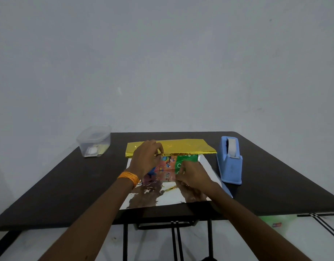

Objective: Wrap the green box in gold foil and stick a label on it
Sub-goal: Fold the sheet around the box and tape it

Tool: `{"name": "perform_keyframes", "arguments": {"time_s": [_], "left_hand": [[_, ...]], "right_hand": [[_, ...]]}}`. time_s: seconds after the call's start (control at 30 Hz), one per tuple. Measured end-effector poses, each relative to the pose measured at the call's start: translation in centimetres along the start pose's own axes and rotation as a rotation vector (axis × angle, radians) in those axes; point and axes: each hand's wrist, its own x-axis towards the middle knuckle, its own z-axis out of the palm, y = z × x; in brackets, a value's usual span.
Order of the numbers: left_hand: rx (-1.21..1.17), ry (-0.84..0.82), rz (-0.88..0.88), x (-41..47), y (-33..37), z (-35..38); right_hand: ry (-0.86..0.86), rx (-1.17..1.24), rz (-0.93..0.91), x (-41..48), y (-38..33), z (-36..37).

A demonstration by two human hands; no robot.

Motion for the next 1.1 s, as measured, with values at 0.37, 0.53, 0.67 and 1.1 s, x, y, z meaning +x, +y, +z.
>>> {"name": "perform_keyframes", "arguments": {"time_s": [0.37,0.53,0.67,1.1], "left_hand": [[0.370,0.035,0.058,-1.1,2.0,-0.4],[0.368,0.191,0.141,-1.4,4.0,0.3],[-0.193,0.097,0.016,0.6,9.2,1.3],[-0.701,-0.167,-0.063,3.5,18.0,9.7]], "right_hand": [[0.076,0.083,-0.104,-3.2,1.4,-1.8],[0.464,0.118,-0.057,-5.4,3.4,-7.6],[0.596,0.184,0.202,-4.8,7.2,-12.2],[0.269,0.923,0.405,-4.8,9.1,-13.4]]}}
